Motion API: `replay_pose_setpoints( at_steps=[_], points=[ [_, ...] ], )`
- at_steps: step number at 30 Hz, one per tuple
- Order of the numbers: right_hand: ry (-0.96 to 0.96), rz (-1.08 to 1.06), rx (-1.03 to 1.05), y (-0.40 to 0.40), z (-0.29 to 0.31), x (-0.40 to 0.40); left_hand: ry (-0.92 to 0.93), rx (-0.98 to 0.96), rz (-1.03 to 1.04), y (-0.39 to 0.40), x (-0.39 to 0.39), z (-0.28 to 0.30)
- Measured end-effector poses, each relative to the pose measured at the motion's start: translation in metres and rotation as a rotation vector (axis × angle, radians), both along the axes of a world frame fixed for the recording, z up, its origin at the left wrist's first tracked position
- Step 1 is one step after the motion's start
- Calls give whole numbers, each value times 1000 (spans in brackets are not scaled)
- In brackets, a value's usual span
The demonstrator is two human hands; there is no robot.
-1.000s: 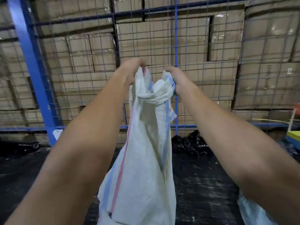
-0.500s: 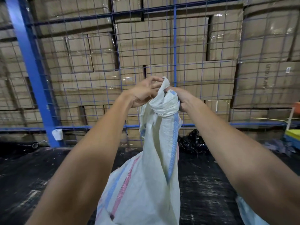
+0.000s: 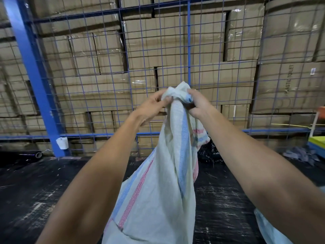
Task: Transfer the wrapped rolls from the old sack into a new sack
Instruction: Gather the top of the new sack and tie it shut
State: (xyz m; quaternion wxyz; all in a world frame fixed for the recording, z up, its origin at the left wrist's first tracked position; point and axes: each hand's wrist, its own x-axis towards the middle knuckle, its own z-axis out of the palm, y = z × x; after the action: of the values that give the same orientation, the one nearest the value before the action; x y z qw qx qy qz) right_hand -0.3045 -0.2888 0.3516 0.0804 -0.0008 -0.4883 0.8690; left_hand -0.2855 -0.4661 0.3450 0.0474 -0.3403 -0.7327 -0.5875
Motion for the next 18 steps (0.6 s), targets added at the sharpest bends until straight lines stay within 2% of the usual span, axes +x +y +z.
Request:
replay_pose_setpoints(
  at_steps=[2,4,6,7,10,12,14,16,18],
  points=[
    [72,56,-40,-1,4,6,0,199,151,4,-5,7],
    [112,38,46,2,10,10,-8,371,239,5,-8,17],
    [174,34,160,4,18,13,-92,534,236,7,-11,23],
    [198,59,203,3,22,15,-134,558,196,10,-11,26],
    [267,179,237,-7,31,22,-246,443,45,24,-13,23],
    [267,150,226,-11,27,21,-296,467,15,31,-13,18],
    [263,12,232,-10,14,18,-305,519,55,33,-14,17],
    [210,-281,291,-3,-12,13,-292,543,125,35,-11,15],
    [4,-567,407,3,-48,5,-296,595,135,32,-12,12]
  ],
)
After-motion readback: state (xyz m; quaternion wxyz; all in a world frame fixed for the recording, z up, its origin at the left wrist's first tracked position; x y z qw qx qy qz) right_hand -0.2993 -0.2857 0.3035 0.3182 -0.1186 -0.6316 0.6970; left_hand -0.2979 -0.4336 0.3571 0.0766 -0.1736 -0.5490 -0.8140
